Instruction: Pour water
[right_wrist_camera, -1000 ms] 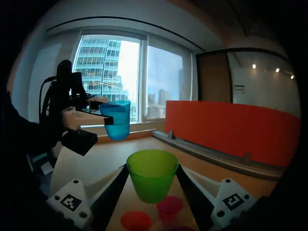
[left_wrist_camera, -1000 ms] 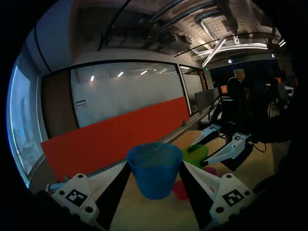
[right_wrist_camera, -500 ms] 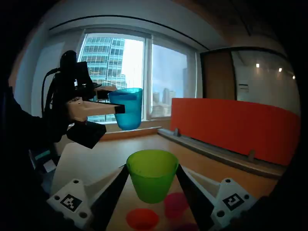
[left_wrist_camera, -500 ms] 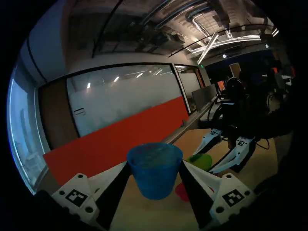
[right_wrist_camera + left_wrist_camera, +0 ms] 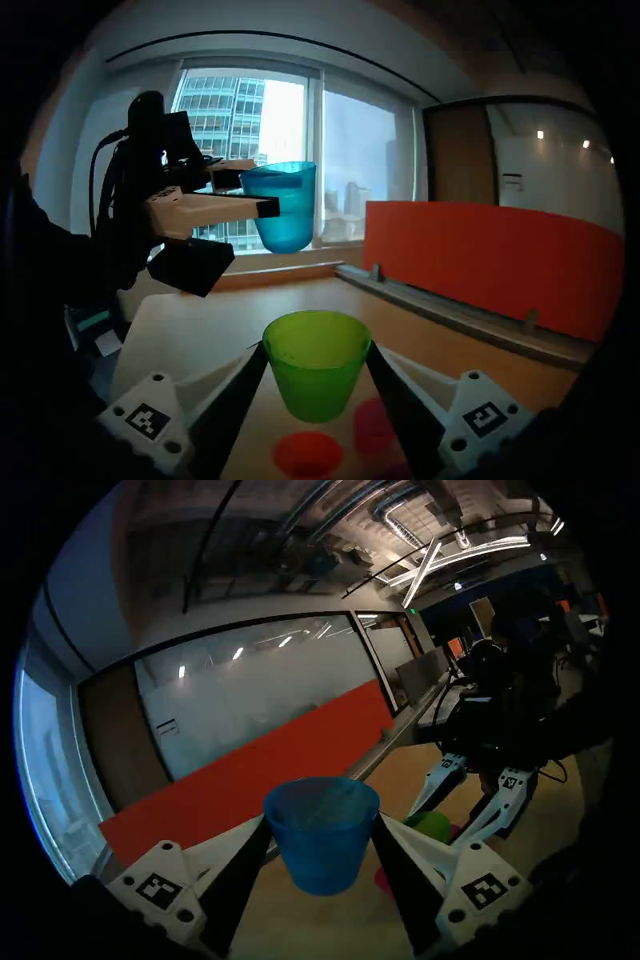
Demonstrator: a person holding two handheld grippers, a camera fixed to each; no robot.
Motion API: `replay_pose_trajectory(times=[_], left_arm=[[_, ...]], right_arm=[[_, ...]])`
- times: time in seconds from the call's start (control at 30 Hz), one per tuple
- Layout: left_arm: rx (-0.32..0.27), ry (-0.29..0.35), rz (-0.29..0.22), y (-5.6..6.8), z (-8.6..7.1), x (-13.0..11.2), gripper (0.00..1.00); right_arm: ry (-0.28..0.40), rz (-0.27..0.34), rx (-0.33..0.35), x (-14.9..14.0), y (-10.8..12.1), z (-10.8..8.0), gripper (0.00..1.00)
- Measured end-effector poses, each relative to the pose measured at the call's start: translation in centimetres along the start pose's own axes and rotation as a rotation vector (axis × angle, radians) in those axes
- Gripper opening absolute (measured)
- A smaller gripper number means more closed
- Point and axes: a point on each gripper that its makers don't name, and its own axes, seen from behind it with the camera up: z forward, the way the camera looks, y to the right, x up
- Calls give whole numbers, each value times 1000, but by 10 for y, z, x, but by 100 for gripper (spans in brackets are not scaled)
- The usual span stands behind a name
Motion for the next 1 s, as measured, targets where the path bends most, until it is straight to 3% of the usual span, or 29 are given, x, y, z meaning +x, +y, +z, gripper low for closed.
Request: replay_pose_trajectory(times=[1.0], left_arm=[[19, 2, 201, 0, 10, 14, 85]], right_arm=[[5, -11, 29, 3, -11, 3, 91]])
